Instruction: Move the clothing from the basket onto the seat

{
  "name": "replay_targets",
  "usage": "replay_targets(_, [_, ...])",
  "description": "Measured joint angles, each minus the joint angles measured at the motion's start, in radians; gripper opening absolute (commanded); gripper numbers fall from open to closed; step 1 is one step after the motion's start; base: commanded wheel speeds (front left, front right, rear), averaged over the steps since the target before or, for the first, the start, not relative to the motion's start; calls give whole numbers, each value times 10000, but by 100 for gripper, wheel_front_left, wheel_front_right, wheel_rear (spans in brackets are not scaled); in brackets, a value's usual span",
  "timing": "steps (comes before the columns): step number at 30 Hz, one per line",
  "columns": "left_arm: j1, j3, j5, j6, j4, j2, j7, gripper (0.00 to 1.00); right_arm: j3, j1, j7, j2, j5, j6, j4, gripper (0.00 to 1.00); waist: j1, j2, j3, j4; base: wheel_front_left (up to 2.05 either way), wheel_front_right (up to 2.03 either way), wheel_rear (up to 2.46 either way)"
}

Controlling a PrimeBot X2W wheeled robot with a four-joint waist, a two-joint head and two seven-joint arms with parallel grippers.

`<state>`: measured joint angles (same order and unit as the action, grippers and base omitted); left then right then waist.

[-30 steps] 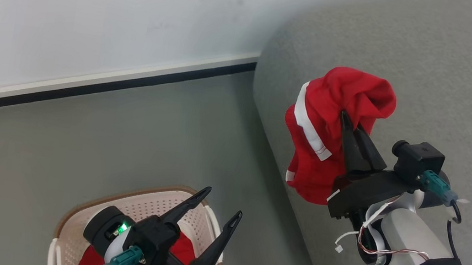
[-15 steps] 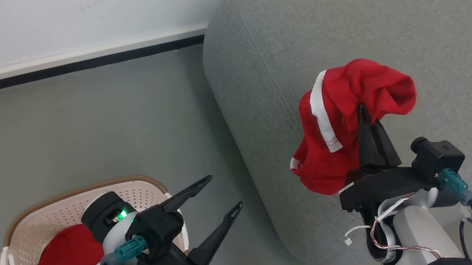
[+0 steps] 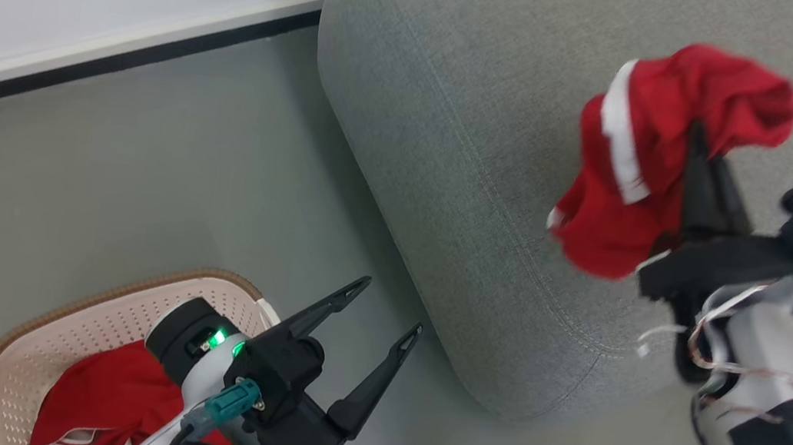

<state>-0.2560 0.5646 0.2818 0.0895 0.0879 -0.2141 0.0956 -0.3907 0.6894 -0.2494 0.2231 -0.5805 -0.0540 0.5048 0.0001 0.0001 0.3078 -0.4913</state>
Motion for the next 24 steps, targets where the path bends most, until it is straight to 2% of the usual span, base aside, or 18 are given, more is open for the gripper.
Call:
replay_targets(17, [-720, 65, -291, 81, 554, -86, 336, 100, 1567, 2363, -73, 892, -50, 92, 928, 0, 1, 0, 1006, 493, 0, 0, 0])
replay_targets(24, [-1230, -46, -401, 86, 838, -347, 477, 100, 1996, 3120, -73, 1114, -102, 205, 1737, 0, 0, 0, 1640, 763, 0, 0, 0])
